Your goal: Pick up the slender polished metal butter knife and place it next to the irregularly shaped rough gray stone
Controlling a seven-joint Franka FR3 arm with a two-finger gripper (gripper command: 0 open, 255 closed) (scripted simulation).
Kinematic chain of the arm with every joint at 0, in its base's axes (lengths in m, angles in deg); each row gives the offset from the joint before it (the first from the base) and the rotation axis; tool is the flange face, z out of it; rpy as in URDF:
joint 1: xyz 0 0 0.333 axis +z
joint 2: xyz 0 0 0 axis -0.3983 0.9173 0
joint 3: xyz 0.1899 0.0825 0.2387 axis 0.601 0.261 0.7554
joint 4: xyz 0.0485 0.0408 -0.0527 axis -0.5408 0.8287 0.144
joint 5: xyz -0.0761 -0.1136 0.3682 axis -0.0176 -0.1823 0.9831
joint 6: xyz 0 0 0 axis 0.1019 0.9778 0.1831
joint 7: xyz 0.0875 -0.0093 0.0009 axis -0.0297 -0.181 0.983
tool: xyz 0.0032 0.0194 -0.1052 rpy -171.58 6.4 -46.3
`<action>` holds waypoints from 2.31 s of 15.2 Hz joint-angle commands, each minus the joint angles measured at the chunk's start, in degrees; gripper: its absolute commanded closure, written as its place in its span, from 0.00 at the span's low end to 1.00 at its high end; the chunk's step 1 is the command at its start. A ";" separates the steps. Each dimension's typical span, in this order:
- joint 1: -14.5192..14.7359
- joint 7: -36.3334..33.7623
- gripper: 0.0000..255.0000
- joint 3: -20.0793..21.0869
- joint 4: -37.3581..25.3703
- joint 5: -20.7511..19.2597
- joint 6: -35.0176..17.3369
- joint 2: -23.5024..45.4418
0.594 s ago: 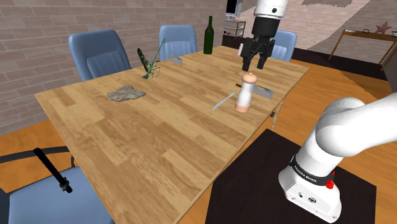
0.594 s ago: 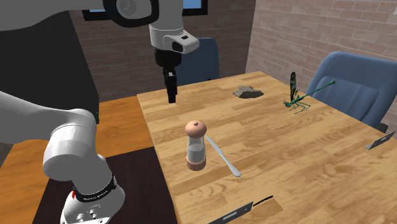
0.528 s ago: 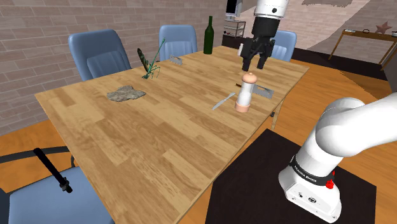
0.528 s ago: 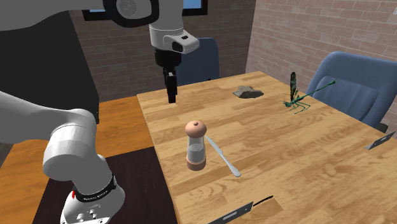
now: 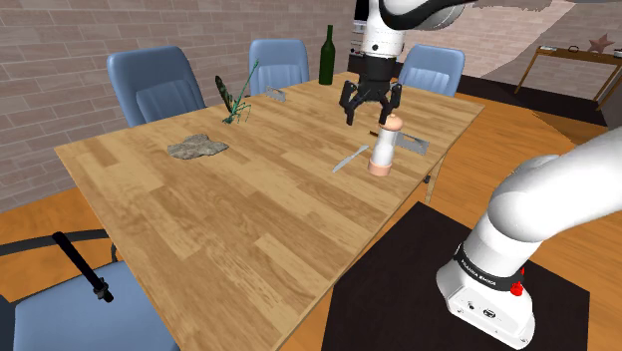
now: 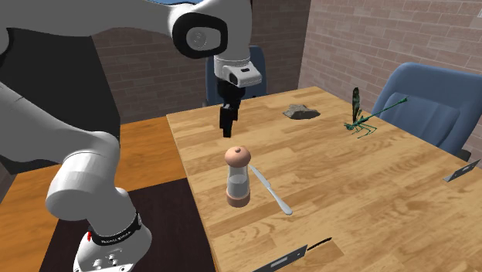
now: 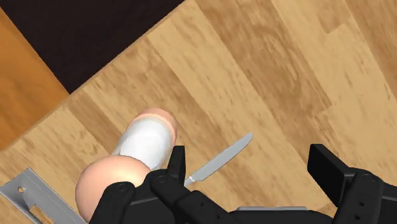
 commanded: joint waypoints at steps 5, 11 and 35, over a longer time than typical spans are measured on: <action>-6.21 -19.62 0.00 4.17 -1.82 -2.08 -8.65 11.68; -11.52 -39.09 0.00 5.70 -5.00 -6.28 -14.75 23.09; -13.27 -47.60 1.00 5.37 -2.96 -9.04 -22.66 30.12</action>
